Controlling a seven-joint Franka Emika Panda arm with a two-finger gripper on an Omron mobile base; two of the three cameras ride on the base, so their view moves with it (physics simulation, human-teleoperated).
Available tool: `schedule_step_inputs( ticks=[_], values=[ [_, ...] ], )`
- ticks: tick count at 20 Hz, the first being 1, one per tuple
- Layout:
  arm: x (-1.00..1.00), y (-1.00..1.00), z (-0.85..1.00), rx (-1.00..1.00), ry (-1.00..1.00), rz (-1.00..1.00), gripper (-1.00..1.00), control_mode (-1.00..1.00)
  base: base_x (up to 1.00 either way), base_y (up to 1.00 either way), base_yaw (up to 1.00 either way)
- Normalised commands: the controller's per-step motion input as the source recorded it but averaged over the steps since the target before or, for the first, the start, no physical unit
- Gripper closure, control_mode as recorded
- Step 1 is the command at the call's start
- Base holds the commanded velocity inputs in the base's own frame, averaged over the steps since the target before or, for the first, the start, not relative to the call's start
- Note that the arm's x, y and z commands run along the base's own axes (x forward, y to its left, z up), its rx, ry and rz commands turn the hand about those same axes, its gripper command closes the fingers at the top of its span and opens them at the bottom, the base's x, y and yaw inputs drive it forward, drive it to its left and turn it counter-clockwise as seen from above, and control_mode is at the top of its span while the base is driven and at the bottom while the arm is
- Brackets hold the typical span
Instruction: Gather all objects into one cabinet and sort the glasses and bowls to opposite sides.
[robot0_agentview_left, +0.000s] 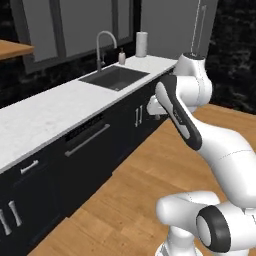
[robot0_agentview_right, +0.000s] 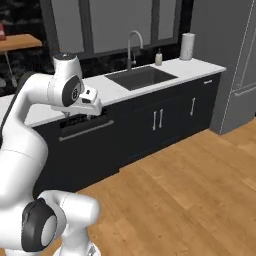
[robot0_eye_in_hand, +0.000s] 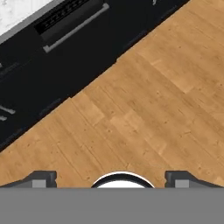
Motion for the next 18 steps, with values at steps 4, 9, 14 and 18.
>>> schedule_step_inputs(
  ticks=[4, 9, 14, 18],
  values=[
    [0.0, 0.0, 0.0, 0.0, 0.0, 0.0, -1.0, 1.0, 0.0, -0.88, -0.47],
    [0.0, 0.0, 0.0, 0.0, 0.0, 0.0, -1.0, 1.0, 0.0, -0.81, -0.48],
    [0.0, 0.0, 0.0, 0.0, 0.0, 0.0, -1.0, 1.0, 0.0, -0.72, -0.45],
    [0.0, 0.0, 0.0, 0.0, 0.0, 0.0, -1.0, 1.0, 0.0, -0.35, -0.23]
  ],
)
